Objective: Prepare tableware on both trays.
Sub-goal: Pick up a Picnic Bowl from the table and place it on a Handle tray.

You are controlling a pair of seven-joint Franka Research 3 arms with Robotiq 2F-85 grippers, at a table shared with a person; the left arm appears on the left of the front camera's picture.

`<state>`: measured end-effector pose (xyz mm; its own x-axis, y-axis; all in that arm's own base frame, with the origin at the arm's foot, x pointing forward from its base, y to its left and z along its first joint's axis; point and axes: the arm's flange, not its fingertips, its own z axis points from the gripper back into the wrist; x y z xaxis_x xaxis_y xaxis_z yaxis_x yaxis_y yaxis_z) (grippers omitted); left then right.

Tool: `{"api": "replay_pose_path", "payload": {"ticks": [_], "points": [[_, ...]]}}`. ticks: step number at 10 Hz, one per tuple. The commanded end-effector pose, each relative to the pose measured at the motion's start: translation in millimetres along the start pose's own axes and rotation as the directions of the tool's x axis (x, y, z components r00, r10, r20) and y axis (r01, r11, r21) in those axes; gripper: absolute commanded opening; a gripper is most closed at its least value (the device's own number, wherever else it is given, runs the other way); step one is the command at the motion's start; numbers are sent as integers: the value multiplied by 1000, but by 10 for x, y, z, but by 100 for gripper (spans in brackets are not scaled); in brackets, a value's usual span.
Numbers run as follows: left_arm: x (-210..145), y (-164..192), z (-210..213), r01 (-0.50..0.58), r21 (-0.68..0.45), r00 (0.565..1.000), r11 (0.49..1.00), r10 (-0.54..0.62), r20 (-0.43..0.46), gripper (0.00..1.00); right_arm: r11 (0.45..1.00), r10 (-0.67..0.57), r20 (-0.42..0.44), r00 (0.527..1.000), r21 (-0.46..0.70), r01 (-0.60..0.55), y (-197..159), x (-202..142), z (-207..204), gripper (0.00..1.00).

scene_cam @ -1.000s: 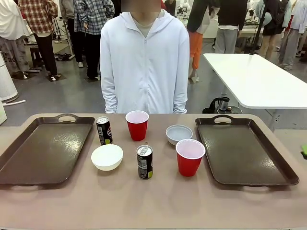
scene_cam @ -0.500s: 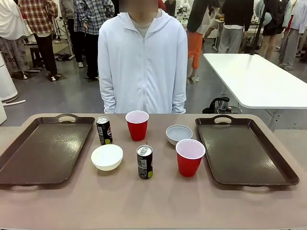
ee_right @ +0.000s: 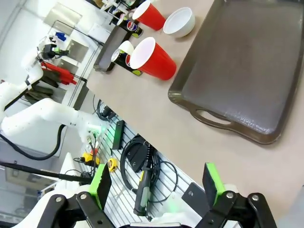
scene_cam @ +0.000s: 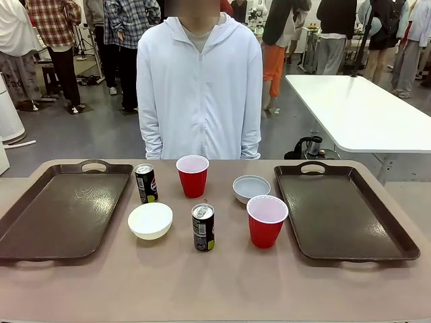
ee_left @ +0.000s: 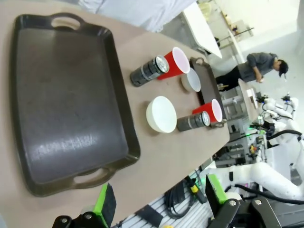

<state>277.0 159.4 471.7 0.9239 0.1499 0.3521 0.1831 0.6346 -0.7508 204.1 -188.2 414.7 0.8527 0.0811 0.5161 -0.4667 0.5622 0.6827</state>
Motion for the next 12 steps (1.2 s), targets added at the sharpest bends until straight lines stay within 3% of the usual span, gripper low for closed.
{"api": "replay_pose_path", "payload": {"ticks": [1, 2, 12], "points": [[-39, -138, -109, 38, 12, 999, 999, -38, -13, 100, 1000, 21, -6, 1000, -21, -21, 147, -196, -461, 100], [0, 0, 0, 0, 0, 1000, 1000, 0, 0, 100, 1000, 0, 0, 1000, 0, 0, 0, 0, 0, 100], [0, 0, 0, 0, 0, 1000, 1000, 0, 0, 100, 1000, 0, 0, 1000, 0, 0, 0, 0, 0, 100]]}}
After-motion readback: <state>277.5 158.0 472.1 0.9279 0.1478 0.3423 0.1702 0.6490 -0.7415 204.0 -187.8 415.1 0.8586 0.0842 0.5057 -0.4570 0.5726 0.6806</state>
